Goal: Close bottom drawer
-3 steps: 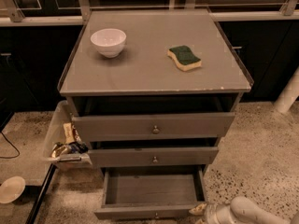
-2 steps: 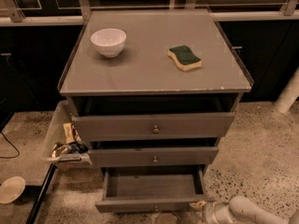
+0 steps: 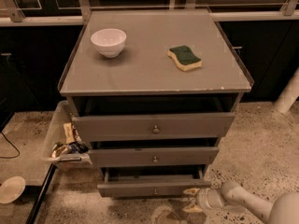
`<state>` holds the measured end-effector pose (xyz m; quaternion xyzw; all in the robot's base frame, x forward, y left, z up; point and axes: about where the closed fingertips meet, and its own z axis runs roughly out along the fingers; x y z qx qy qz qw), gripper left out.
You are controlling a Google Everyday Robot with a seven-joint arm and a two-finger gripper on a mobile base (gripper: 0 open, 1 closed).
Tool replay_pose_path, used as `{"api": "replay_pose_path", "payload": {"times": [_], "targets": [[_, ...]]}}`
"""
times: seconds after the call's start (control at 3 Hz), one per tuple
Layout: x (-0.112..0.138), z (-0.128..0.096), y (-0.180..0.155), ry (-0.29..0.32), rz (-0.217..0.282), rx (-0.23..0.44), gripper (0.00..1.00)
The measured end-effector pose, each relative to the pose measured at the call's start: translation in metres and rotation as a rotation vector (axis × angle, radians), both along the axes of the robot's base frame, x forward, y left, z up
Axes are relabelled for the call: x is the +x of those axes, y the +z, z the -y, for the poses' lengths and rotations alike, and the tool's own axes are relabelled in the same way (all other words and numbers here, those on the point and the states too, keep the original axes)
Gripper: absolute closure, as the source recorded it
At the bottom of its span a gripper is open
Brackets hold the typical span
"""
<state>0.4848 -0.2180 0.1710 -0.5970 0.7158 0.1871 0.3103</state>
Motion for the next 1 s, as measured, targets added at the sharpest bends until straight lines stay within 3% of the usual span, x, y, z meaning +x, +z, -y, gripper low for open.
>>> {"api": "replay_pose_path", "payload": {"times": [0.67,1.0], "targets": [[0.065,0.001,0.003,0.019,0.034,-0.052,0.89],[0.066,0.001,0.003,0.019,0.033,-0.053,0.87]]}}
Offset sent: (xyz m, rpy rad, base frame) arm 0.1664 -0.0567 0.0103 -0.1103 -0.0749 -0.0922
